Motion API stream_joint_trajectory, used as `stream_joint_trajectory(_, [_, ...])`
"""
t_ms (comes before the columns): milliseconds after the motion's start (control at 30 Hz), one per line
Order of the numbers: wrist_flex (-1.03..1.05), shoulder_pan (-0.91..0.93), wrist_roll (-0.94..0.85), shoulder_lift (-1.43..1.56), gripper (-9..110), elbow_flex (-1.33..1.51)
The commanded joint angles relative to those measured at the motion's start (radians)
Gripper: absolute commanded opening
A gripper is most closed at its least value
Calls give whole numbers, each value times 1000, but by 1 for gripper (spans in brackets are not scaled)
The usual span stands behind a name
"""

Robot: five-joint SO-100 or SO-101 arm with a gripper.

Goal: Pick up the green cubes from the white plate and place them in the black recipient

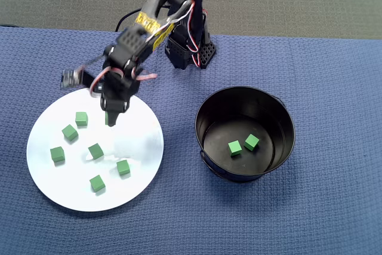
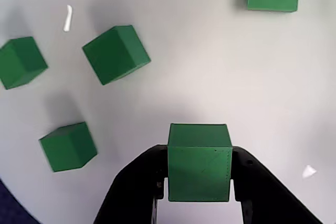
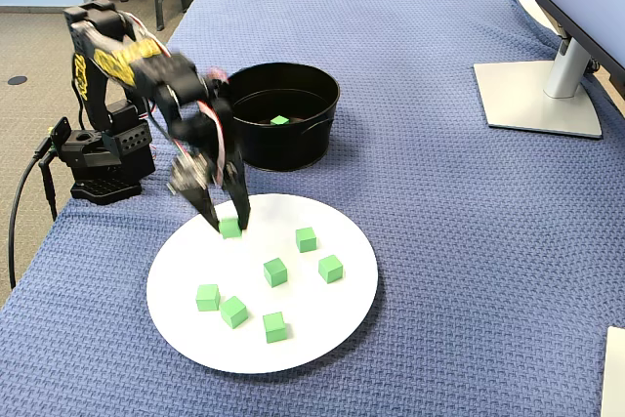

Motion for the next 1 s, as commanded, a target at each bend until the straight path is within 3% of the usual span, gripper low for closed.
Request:
stream_joint_trajectory(0, [121, -71, 175, 236, 0, -54])
stream_joint_trajectory(300, [267, -545, 502, 488, 0, -84])
stream_joint_trajectory(533, [259, -988, 583, 482, 0, -104])
stream_joint_trajectory(867, [183, -1034, 591, 364, 0, -54])
stream_joint_trajectory(900, [183, -1031, 592, 368, 2, -52])
stream_joint_trajectory(933, [193, -1032, 574, 371, 17, -55])
stream_joint_trajectory(967, [209, -1035, 557, 371, 39, -61])
